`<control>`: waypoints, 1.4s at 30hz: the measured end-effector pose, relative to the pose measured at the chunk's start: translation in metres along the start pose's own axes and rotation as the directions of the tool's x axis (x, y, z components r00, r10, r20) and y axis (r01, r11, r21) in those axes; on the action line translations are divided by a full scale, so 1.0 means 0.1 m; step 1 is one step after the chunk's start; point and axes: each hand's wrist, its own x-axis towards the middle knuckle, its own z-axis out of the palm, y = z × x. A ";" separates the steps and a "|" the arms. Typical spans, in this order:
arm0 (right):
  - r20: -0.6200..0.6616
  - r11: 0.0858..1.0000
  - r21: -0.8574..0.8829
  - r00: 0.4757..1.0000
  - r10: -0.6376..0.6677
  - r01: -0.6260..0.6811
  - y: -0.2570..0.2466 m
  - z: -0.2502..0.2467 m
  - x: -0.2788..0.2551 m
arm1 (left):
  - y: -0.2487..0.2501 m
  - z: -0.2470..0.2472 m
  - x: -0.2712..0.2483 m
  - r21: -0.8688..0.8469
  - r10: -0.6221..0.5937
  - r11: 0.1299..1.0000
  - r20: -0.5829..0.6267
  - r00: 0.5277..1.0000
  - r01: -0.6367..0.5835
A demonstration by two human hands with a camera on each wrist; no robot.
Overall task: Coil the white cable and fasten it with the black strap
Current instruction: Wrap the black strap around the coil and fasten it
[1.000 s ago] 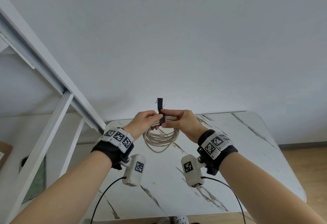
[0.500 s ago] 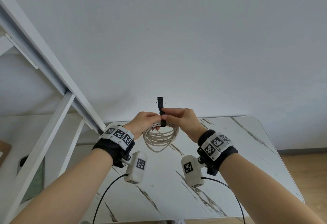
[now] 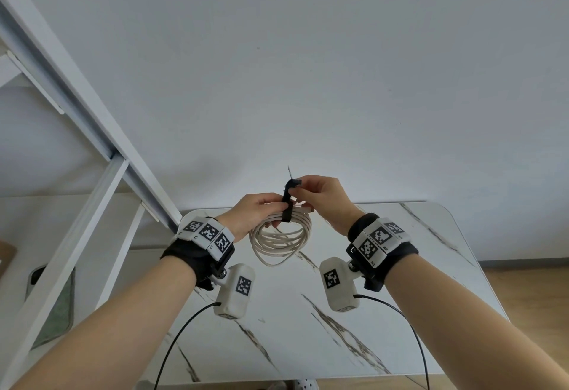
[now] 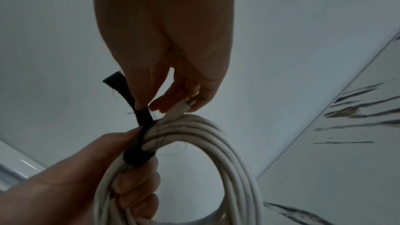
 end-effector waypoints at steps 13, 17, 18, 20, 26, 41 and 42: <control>-0.008 0.984 -0.157 0.996 -0.085 0.083 -0.12 0.01 -0.01 | 0.00 -0.02 0.04 0.092 -0.056 0.994 -0.069 0.996 0.062; -0.042 0.985 -0.152 0.995 -0.089 0.081 -0.15 0.02 0.04 | 0.05 -0.02 0.04 0.111 -0.075 0.990 -0.071 0.995 0.083; -0.054 0.985 -0.151 0.994 -0.095 0.086 -0.17 0.02 0.05 | 0.07 -0.02 0.04 0.111 -0.074 0.990 -0.077 0.994 0.082; -0.072 0.985 -0.143 0.992 -0.108 0.097 -0.20 0.01 0.06 | 0.11 -0.03 0.04 0.095 -0.071 0.992 -0.094 0.993 0.080; 0.068 0.963 -0.228 0.989 -0.135 0.147 -0.22 0.01 0.00 | 0.13 -0.13 0.07 0.021 -0.089 0.995 -0.195 0.977 0.095; 0.136 0.894 -0.379 0.970 -0.204 0.241 0.01 0.16 -0.12 | 0.08 -0.22 0.08 -0.250 -0.137 0.963 -0.133 0.982 0.101; 0.142 0.879 -0.406 0.967 -0.212 0.252 0.02 0.16 -0.12 | 0.08 -0.23 0.08 -0.252 -0.128 0.963 -0.123 0.984 0.094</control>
